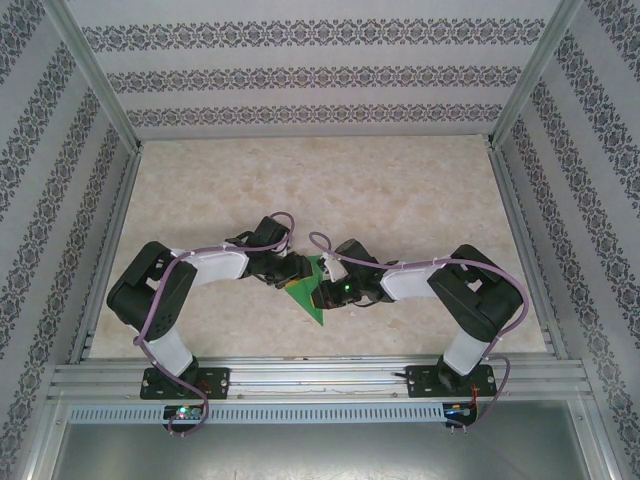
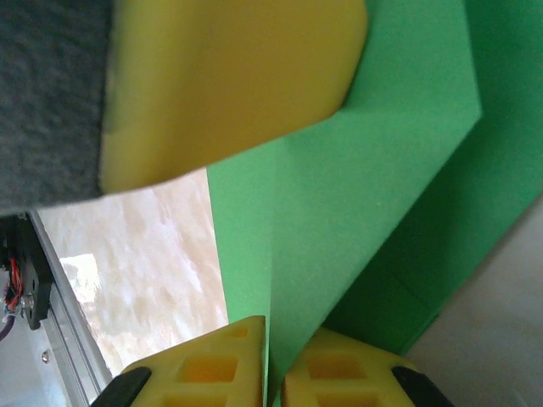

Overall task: Fold a paper plane with a square sheet of paper (fold left side to right side)
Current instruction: Fourth fold the wing at the center of the table.

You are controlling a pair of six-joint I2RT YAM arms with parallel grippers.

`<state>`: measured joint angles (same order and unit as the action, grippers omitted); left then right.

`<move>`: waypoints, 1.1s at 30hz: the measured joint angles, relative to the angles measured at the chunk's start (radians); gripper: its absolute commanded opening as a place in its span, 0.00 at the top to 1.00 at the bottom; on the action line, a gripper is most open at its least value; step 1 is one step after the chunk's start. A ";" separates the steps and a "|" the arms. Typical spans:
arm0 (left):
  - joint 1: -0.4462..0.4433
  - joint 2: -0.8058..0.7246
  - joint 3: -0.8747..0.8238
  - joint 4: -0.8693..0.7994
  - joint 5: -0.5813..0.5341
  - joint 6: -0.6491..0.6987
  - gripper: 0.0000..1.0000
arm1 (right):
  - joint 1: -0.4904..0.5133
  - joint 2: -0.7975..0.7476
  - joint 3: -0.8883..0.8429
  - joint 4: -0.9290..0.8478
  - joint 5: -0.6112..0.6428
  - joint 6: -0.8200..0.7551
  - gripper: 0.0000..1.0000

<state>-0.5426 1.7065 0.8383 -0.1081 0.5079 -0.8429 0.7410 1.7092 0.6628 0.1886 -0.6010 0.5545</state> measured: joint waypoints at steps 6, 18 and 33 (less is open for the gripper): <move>-0.001 0.000 0.000 0.000 0.000 0.002 0.53 | -0.006 0.000 0.000 0.006 -0.022 0.006 0.78; -0.001 0.000 0.000 -0.001 -0.001 0.002 0.53 | -0.069 -0.086 -0.029 0.006 -0.038 0.027 0.62; -0.001 0.000 0.000 -0.001 -0.001 0.002 0.53 | -0.141 -0.084 -0.033 0.039 -0.080 0.100 0.62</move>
<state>-0.5434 1.7065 0.8387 -0.1089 0.5068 -0.8410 0.5999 1.6249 0.6296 0.2272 -0.6807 0.6544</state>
